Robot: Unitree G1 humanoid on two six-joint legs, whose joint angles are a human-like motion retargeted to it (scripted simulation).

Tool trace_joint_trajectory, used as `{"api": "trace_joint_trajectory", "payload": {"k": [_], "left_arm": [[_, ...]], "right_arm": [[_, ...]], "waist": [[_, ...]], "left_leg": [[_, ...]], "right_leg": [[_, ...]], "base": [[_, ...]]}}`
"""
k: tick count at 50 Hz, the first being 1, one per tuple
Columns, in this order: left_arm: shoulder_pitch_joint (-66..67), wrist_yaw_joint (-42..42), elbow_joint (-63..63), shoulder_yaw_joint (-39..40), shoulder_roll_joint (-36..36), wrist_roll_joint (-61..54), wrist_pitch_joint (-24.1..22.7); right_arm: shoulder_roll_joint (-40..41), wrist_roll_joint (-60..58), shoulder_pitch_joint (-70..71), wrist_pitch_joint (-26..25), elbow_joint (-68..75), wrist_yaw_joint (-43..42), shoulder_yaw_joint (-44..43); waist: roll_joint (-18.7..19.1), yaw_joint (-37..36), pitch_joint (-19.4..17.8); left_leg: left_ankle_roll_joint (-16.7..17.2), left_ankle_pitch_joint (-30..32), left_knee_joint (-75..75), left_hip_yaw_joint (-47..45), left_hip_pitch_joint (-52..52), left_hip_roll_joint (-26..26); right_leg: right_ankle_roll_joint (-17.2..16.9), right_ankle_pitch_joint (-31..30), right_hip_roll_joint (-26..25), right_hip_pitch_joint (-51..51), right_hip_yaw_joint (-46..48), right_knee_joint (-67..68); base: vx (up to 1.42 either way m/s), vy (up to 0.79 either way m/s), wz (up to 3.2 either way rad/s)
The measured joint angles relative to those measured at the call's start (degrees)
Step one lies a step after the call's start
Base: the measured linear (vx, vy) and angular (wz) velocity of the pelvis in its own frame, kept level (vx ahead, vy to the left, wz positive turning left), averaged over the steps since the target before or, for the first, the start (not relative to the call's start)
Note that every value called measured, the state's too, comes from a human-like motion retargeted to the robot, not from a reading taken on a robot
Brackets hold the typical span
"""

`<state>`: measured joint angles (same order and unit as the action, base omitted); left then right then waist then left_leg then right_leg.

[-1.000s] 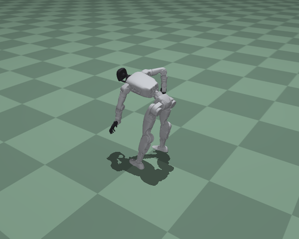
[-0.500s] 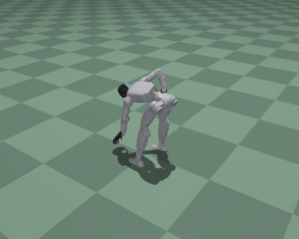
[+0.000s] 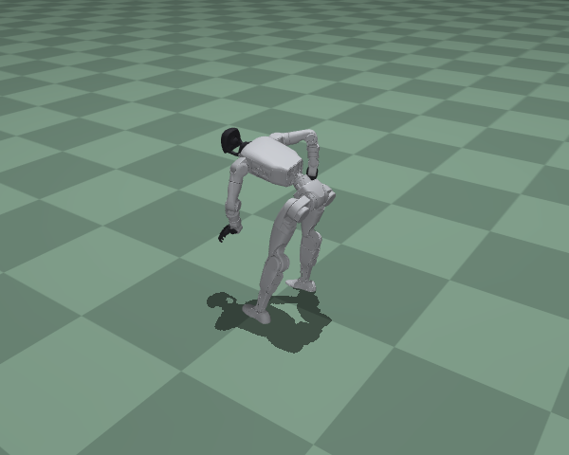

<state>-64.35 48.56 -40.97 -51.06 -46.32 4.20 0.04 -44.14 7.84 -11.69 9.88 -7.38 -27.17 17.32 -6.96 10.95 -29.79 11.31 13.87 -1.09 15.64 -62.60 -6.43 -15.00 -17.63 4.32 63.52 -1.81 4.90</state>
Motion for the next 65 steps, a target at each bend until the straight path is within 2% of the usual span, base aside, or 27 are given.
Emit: {"api": "trace_joint_trajectory", "payload": {"k": [2,4,7,15,17,19,28,35,39,43,45,50,52,58,65], "left_arm": [[7.6,-2.4,4.9,5.0,1.4,5.3,0.4],[11.5,-1.2,9.1,7.1,2.4,3.8,-0.8],[19.2,-1.7,15.8,11.4,3.6,5.7,-2.2],[40.4,-7.5,37.2,22.7,3.6,8.2,-5.9],[46.0,-11.8,42.8,26.4,2.5,10.1,-6.6],[49.2,-14.0,47.4,29.5,1.7,8.1,-7.3],[63.1,-24.5,61.6,43.8,-1.4,8.7,-10.0],[70.7,-28.9,68.3,51.4,-0.2,7.2,-12.1],[73.6,-30.6,69.5,51.5,-0.2,4.0,-13.1],[74.3,-34.3,67.5,47.6,-2.7,2.2,-12.8],[73.9,-38.8,65.6,45.0,-4.4,1.8,-12.1],[71.3,-52.5,59.9,39.2,-6.8,2.4,-8.8],[70.9,-54.5,58.4,39.0,-6.1,1.3,-8.5],[71.2,-50.1,57.1,42.2,-3.2,-1.9,-9.4],[70.8,-45.3,56.6,43.8,-3.1,2.7,-10.1]], "right_arm": [[1.7,-1.1,-1.9,0.3,2.4,0.7,-1.5],[3.0,-3.1,-1.5,-1.2,5.5,-0.6,-1.9],[5.4,-5.8,-1.6,-2.0,10.0,-0.3,-2.3],[10.3,-12.3,-4.2,-4.1,21.4,4.3,-2.0],[11.5,-13.4,-5.8,-3.6,22.9,6.7,-2.9],[11.7,-14.2,-5.6,-4.9,25.2,8.4,-2.6],[14.3,-16.1,-6.6,-6.1,32.0,14.6,-5.6],[16.4,-17.2,-5.3,-7.6,40.3,15.4,-7.3],[17.6,-17.8,-5.6,-8.3,45.6,14.7,-7.4],[18.5,-17.6,-6.5,-8.9,50.2,14.9,-6.5],[18.9,-17.3,-7.1,-9.2,51.9,16.3,-5.8],[18.4,-14.0,-8.5,-8.9,54.2,26.0,-3.2],[18.3,-14.2,-8.7,-9.0,54.7,27.7,-3.1],[17.7,-14.6,-8.5,-8.7,55.9,26.8,-3.7],[16.7,-14.8,-5.8,-8.3,55.7,23.4,-3.5]], "waist": [[0.9,-1.4,0.0],[0.6,-2.4,0.0],[0.2,-4.3,0.2],[0.2,-10.1,8.1],[1.5,-11.6,9.0],[1.3,-12.6,11.2],[4.7,-16.5,17.5],[7.1,-18.5,20.4],[8.1,-18.9,22.9],[8.7,-19.1,25.5],[8.7,-19.0,26.6],[7.8,-19.0,27.9],[7.7,-19.1,28.0],[7.5,-19.7,28.2],[7.4,-20.2,27.6]], "left_leg": [[1.3,-5.4,-8.2,0.3,1.1,-0.1],[-1.1,-3.4,-3.2,-0.5,7.9,1.0],[-2.1,-5.8,-4.4,-1.4,15.1,1.7],[-4.5,-13.9,-9.2,-4.3,32.3,3.8],[-3.2,-19.0,-14.9,-4.4,36.0,2.7],[-4.9,-17.6,-9.6,-5.2,42.2,4.1],[-4.3,-20.9,-3.8,-6.6,61.2,3.5],[-3.5,-21.5,0.5,-7.5,69.6,3.1],[-3.2,-21.8,1.5,-7.1,71.5,2.9],[-3.0,-22.0,2.1,-6.2,72.1,2.3],[-3.0,-22.1,2.2,-5.6,72.1,2.3],[-3.4,-22.9,1.7,-4.0,72.1,3.4],[-3.5,-22.9,1.6,-3.7,72.1,3.6],[-3.9,-23.4,0.9,-3.8,71.6,3.9],[-3.3,-22.9,1.7,-4.0,71.6,3.2]], "right_leg": [[0.0,3.7,-0.9,-3.1,1.6,4.7],[0.0,3.3,0.8,-8.2,-0.6,2.5],[0.0,5.8,1.6,-15.1,-1.3,3.8],[0.0,12.7,3.7,-33.0,-3.4,5.4],[0.0,15.7,2.4,-38.6,-2.2,7.4],[0.3,15.9,4.2,-43.0,-3.6,5.2],[0.8,19.9,4.7,-60.0,-3.5,2.7],[0.4,20.7,5.0,-67.6,-3.3,-0.4],[0.0,20.6,5.0,-70.3,-2.4,-2.3],[0.0,20.5,4.6,-71.9,-1.1,-3.9],[0.0,20.6,4.6,-72.5,-0.3,-4.4],[0.0,21.4,5.6,-73.7,1.2,-4.4],[0.0,21.6,5.8,-73.8,1.6,-4.2],[0.0,22.2,6.2,-73.2,1.9,-3.1],[0.0,21.4,5.5,-73.0,1.2,-4.2]], "base": [[0.06,-0.03,-0.04],[0.07,0.16,0.09],[0.12,0.06,-0.04],[0.23,0.05,-0.15],[0.32,0.01,-0.2],[0.27,0.09,-0.11],[0.27,0.03,-0.14],[0.16,0.03,-0.09],[0.11,0.0,0.1],[0.08,-0.02,0.21],[0.06,0.0,0.27],[0.04,0.03,0.28],[0.0,0.0,0.0],[0.0,0.0,0.0],[0.0,0.0,0.0]]}}
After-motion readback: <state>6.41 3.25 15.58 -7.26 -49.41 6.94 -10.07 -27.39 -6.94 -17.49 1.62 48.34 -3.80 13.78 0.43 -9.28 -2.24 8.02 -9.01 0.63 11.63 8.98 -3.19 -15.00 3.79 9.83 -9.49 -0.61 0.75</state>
